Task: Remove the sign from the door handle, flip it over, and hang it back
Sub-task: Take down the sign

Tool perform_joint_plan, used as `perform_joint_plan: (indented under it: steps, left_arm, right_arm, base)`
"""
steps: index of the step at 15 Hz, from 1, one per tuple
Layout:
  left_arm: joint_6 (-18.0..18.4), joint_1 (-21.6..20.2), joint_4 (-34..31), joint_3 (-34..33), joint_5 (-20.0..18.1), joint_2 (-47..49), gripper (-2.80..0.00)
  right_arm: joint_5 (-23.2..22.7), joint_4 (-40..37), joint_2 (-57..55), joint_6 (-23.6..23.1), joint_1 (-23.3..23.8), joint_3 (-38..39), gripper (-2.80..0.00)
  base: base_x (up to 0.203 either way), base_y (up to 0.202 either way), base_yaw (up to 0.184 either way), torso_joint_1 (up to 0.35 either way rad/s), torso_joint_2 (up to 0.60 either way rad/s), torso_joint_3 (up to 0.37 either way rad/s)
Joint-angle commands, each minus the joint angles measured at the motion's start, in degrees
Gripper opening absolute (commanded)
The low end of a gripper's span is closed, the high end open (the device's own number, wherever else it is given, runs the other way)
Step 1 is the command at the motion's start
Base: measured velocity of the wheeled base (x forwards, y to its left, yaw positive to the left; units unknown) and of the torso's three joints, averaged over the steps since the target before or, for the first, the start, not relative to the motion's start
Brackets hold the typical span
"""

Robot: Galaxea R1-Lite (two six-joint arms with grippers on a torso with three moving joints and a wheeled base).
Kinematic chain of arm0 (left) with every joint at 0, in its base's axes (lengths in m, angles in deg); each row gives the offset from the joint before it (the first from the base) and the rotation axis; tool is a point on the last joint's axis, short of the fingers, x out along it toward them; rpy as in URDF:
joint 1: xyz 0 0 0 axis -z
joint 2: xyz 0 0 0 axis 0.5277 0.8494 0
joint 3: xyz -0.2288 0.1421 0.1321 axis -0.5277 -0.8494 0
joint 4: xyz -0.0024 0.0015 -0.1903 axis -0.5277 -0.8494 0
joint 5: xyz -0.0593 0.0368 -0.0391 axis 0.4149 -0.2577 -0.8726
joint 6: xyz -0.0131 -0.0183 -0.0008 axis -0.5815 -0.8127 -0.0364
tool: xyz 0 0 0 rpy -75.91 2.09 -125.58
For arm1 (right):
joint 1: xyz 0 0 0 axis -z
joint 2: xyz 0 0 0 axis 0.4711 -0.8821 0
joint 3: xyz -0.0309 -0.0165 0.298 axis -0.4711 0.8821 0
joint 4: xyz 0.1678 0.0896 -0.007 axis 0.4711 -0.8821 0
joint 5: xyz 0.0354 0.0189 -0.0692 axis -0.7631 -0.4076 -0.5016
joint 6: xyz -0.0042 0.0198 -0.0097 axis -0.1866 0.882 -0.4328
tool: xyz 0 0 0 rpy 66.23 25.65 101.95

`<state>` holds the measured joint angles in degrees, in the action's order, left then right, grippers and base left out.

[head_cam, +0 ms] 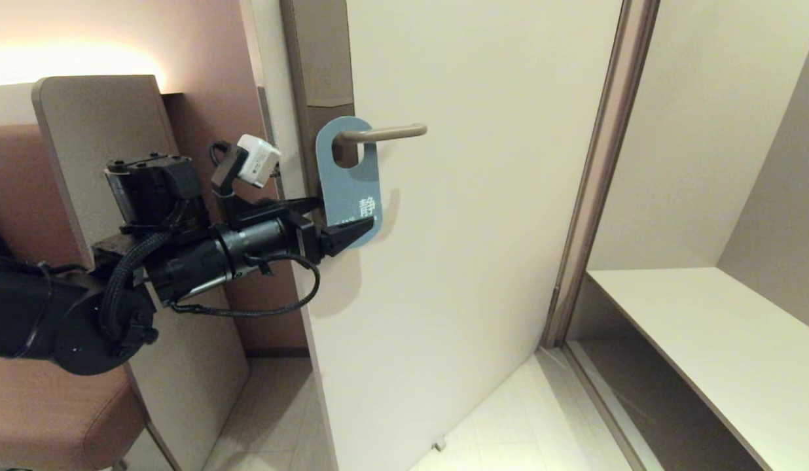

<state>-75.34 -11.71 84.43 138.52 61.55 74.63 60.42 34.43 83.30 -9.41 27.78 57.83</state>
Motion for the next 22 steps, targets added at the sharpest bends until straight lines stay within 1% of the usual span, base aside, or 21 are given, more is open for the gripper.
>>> perform_joint_plan:
  steps: [1,9,16,22]
  left_arm:
    - [0.0,0.0,0.2,2.1,-0.1,2.0,0.0]
    - [-0.2,-0.1,0.3,2.3,-0.1,2.6,0.0]
    - [-0.2,-2.5,0.3,2.6,-0.4,3.6,0.0]
    - [-0.3,-2.6,0.4,2.9,-0.7,4.2,0.0]
  right_arm:
    - [0.0,0.0,0.0,0.0,0.0,0.0,-2.8]
    - [0.0,0.0,0.0,0.0,0.0,0.0,-2.8]
    - [0.0,0.0,0.0,0.0,0.0,0.0,-2.8]
    - [0.0,0.0,0.0,0.0,0.0,0.0,-2.8]
  base:
    - [0.0,0.0,0.0,0.0,0.0,0.0]
    - [0.0,0.0,0.0,0.0,0.0,0.0]
    - [0.0,0.0,0.0,0.0,0.0,0.0]
    - [0.0,0.0,0.0,0.0,0.0,0.0]
